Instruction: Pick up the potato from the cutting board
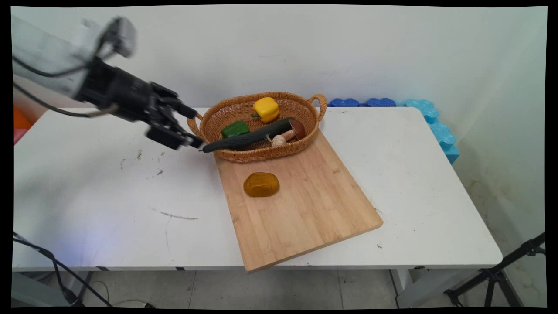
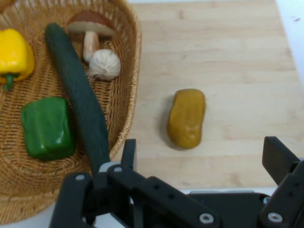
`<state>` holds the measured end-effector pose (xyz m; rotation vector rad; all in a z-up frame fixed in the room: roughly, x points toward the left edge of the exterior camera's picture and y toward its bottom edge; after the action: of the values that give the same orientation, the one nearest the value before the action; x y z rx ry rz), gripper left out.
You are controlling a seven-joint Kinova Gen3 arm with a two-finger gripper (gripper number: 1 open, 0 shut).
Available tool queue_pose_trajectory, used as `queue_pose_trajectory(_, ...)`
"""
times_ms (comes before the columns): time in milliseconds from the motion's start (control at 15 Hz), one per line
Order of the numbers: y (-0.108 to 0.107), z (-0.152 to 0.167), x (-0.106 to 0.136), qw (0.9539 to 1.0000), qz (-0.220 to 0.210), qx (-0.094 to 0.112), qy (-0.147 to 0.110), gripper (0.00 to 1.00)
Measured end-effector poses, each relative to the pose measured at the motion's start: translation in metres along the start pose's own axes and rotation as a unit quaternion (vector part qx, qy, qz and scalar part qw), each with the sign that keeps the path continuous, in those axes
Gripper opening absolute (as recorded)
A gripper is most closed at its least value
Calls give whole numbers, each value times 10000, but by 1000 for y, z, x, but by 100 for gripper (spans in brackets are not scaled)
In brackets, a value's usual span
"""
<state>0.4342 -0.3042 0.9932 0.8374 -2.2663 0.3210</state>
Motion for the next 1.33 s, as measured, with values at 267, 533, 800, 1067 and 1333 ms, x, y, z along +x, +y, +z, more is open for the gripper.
queue_pose_trajectory(267,10,60,13,9991,-221,191,-307,100)
queue_pose_trajectory(533,16,122,24,9969,-290,271,-675,100)
queue_pose_trajectory(800,20,162,30,9954,-251,270,-887,100)
queue_pose_trajectory(1067,23,200,36,9937,-158,230,-1090,100)
queue_pose_trajectory(1333,25,224,40,9917,-54,179,-1269,100)
